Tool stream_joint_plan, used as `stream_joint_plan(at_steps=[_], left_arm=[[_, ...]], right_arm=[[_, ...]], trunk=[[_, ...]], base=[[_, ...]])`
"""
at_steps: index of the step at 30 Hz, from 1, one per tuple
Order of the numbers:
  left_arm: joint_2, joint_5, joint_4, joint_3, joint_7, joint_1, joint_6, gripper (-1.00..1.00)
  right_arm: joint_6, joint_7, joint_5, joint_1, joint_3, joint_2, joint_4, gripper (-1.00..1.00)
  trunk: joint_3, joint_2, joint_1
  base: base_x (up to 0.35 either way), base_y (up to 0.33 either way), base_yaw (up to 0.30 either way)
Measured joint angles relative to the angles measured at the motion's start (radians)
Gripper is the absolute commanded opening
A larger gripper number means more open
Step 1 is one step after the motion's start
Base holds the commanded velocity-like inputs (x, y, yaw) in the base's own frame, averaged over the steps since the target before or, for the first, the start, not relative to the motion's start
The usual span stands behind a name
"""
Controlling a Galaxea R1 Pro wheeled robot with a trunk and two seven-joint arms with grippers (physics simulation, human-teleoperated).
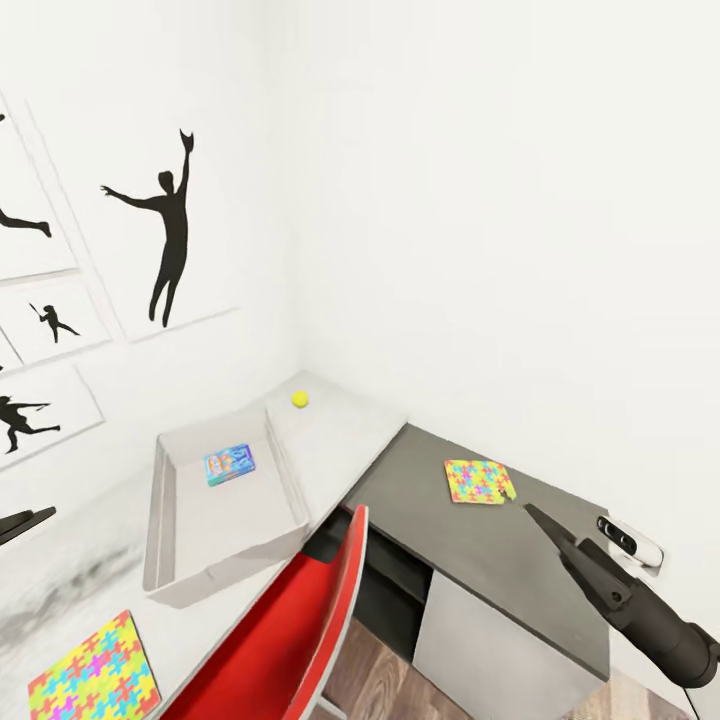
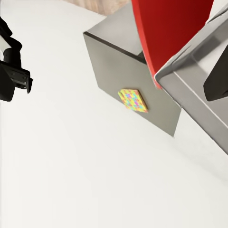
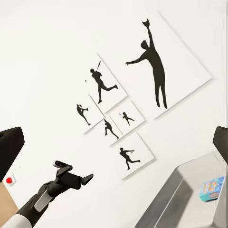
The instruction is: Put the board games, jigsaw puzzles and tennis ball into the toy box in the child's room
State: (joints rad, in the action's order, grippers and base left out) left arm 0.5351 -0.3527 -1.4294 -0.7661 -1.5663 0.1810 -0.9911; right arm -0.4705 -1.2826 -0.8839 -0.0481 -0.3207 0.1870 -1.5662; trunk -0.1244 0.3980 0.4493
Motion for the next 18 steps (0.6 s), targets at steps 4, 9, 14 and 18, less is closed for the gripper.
stream_joint_plan(at_steps=[4, 9, 14, 18], left_arm=[[0.000, 0.000, 0.000, 0.000, 0.000, 0.000, 0.000, 1.00], [-0.001, 0.000, 0.000, 0.001, 0.000, 0.000, 0.000, 1.00], [-0.001, 0.000, 0.000, 0.001, 0.000, 0.000, 0.000, 1.00], [-0.002, 0.000, 0.000, 0.000, 0.000, 0.000, 0.000, 1.00]], right_arm=[[0.000, 0.000, 0.000, 0.000, 0.000, 0.000, 0.000, 1.00], [0.000, 0.001, 0.000, 0.000, 0.001, 0.000, 0.000, 1.00], [0.000, 0.002, 0.000, 0.000, 0.000, 0.000, 0.000, 1.00], [0.000, 0.002, 0.000, 0.000, 0.000, 0.000, 0.000, 1.00]], trunk=[[0.006, 0.000, 0.000], [0.014, 0.000, 0.000], [0.021, 0.000, 0.000], [0.027, 0.000, 0.000]], base=[[0.000, 0.000, -0.193], [0.000, 0.000, -0.193], [0.000, 0.000, -0.193], [0.000, 0.000, -0.193]])
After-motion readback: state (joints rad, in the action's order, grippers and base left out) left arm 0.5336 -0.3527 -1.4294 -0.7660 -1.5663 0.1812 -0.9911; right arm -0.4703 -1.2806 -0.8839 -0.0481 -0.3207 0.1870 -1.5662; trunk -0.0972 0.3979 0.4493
